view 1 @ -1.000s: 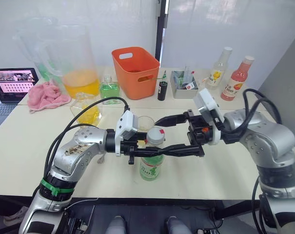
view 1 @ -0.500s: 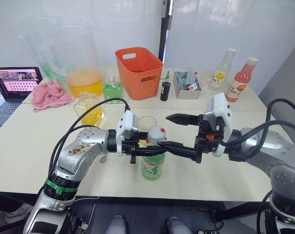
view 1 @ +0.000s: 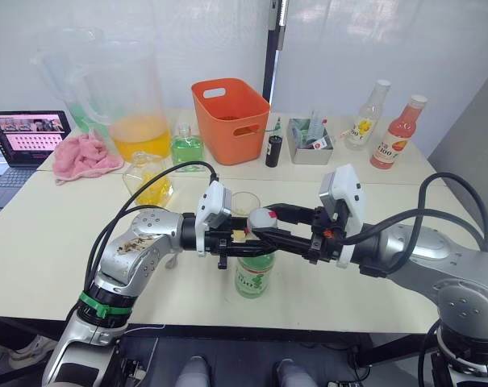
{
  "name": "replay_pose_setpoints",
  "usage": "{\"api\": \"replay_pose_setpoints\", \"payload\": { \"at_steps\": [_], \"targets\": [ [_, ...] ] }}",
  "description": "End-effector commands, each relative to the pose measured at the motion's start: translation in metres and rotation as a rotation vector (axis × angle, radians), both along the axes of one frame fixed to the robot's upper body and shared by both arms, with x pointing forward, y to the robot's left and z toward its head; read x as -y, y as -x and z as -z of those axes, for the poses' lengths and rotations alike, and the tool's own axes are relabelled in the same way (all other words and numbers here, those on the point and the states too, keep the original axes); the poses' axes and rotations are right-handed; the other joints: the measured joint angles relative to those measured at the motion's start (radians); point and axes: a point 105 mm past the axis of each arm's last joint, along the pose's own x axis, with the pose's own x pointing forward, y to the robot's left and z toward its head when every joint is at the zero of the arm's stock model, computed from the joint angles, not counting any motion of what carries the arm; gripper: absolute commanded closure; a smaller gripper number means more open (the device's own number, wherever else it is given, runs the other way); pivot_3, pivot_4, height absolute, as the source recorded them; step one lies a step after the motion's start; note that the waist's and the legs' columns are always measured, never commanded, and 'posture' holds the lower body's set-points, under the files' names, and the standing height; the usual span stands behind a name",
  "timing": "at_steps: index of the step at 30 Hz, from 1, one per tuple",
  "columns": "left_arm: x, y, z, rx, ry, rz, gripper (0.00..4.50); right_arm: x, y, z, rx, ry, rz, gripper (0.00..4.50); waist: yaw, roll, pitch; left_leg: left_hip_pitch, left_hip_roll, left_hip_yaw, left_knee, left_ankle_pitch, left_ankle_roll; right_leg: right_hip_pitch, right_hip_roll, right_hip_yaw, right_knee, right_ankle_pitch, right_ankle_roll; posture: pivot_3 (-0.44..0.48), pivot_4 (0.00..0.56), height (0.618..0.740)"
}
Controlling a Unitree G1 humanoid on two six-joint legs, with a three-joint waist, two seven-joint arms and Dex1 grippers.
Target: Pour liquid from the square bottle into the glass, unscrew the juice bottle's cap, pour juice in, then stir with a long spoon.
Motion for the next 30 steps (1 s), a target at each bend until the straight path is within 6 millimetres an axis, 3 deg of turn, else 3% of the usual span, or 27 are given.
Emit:
{"api": "replay_pose_setpoints", "payload": {
  "at_steps": [1,6,10,17,23,25,30],
  "targets": [
    [0.002,-0.002,-0.001,0.035,-0.012,-0.030,3.08,-0.004,0.007,-0.004,0.029,0.014,-0.067,2.82,0.000,0.000,0.000,0.000,0.000,0.000,0.000,0.000,0.000,0.000,0.000,0.000,0.000,0.000,0.000,0.000,0.150,0.738],
    [-0.002,0.001,-0.001,0.041,-0.017,-0.051,3.08,-0.006,0.010,0.003,-0.013,0.080,-0.302,2.82,-0.002,0.000,0.000,0.000,0.000,0.000,0.000,0.000,0.000,0.000,0.000,0.000,0.000,0.000,0.000,0.000,0.150,0.738],
    [-0.003,0.001,0.000,0.046,-0.025,-0.067,3.09,-0.002,-0.003,0.006,0.028,0.161,-0.468,2.82,-0.004,0.000,0.000,0.001,0.000,0.000,0.000,0.000,0.000,0.000,0.000,0.000,0.000,0.000,0.000,0.000,0.150,0.738],
    [-0.005,0.006,-0.001,0.057,-0.020,-0.076,3.09,-0.015,-0.019,-0.011,0.110,0.238,-0.743,2.82,-0.018,0.000,0.000,0.001,0.000,0.000,0.000,0.000,0.000,0.000,0.000,0.000,0.000,0.000,0.000,0.000,0.150,0.738],
    [-0.005,0.010,-0.001,0.052,-0.023,-0.083,3.09,-0.021,-0.023,-0.026,0.142,0.256,-0.840,2.82,-0.023,0.000,0.000,0.001,0.000,0.000,-0.001,0.000,0.000,-0.001,0.000,0.000,0.001,0.001,0.001,0.000,0.150,0.738],
    [-0.005,0.010,-0.001,0.052,-0.027,-0.091,3.09,-0.019,-0.023,-0.031,0.137,0.259,-0.850,1.80,-0.024,0.000,0.000,0.000,0.000,0.000,-0.001,0.000,0.000,-0.001,0.000,0.000,0.001,0.001,0.001,0.000,0.150,0.738],
    [-0.004,0.012,-0.001,0.050,-0.020,-0.076,3.10,-0.009,-0.028,-0.043,0.124,0.256,-0.790,0.13,-0.024,0.000,0.000,0.000,0.000,0.000,-0.001,0.000,0.000,-0.002,0.000,-0.001,0.002,0.004,0.007,0.000,0.150,0.738]
  ]
}}
